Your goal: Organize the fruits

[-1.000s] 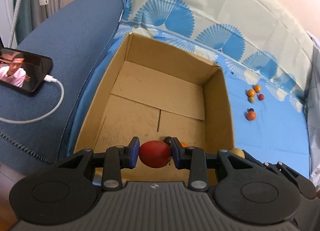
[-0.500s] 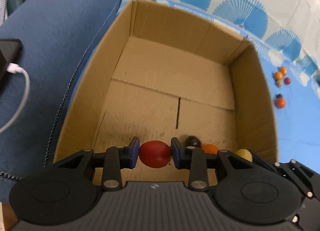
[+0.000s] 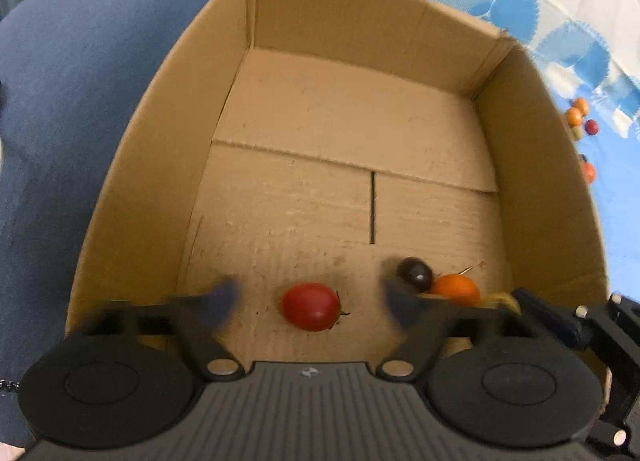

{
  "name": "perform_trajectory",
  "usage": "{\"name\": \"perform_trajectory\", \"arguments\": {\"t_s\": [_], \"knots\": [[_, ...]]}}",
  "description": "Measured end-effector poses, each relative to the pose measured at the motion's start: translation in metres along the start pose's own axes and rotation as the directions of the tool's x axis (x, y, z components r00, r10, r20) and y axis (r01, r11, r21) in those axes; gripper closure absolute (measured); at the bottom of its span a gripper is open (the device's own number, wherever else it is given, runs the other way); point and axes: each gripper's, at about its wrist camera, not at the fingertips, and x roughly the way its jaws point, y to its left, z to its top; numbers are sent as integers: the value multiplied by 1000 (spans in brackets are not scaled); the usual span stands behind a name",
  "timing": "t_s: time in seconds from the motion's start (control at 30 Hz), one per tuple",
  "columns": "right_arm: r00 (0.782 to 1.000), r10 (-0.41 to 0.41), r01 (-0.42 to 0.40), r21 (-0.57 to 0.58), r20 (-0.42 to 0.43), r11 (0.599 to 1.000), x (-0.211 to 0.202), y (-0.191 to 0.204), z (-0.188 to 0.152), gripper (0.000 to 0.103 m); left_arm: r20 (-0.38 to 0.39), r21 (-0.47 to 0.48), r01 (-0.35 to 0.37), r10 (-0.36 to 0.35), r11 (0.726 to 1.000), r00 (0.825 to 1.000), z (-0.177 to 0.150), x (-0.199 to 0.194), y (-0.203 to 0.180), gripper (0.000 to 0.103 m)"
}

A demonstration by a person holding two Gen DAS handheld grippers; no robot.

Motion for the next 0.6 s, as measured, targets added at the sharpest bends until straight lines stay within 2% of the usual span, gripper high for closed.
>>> {"name": "perform_trajectory", "arguments": {"t_s": [0.07, 0.13, 0.17, 0.2, 0.3, 0.6], "knots": [[999, -21, 21, -17, 25, 1000, -8, 1, 2, 29, 29, 30, 18, -19, 999, 999, -1, -13, -5, 9], [997, -52, 55, -43, 60, 998, -22, 4, 5, 14, 63, 54, -2, -1, 999, 998, -2, -28, -9, 9], [995, -59, 63, -51, 80, 997, -31, 4, 6, 11, 90, 55, -17, 12, 998, 996, -4, -39, -9, 8], [993, -62, 68, -54, 97, 996, -40, 4, 6, 10, 114, 54, -25, 19, 998, 993, -7, -49, -9, 2], [992, -69, 72, -25, 105, 997, -64, 2, 3, 5, 165, 25, -37, 32, 999, 986, -22, -80, -7, 0], [999, -48, 47, 176, 6, 983, -118, 8, -38, 5, 119, 4, -22, 22, 1000, 993, -91, -134, -7, 0]]}}
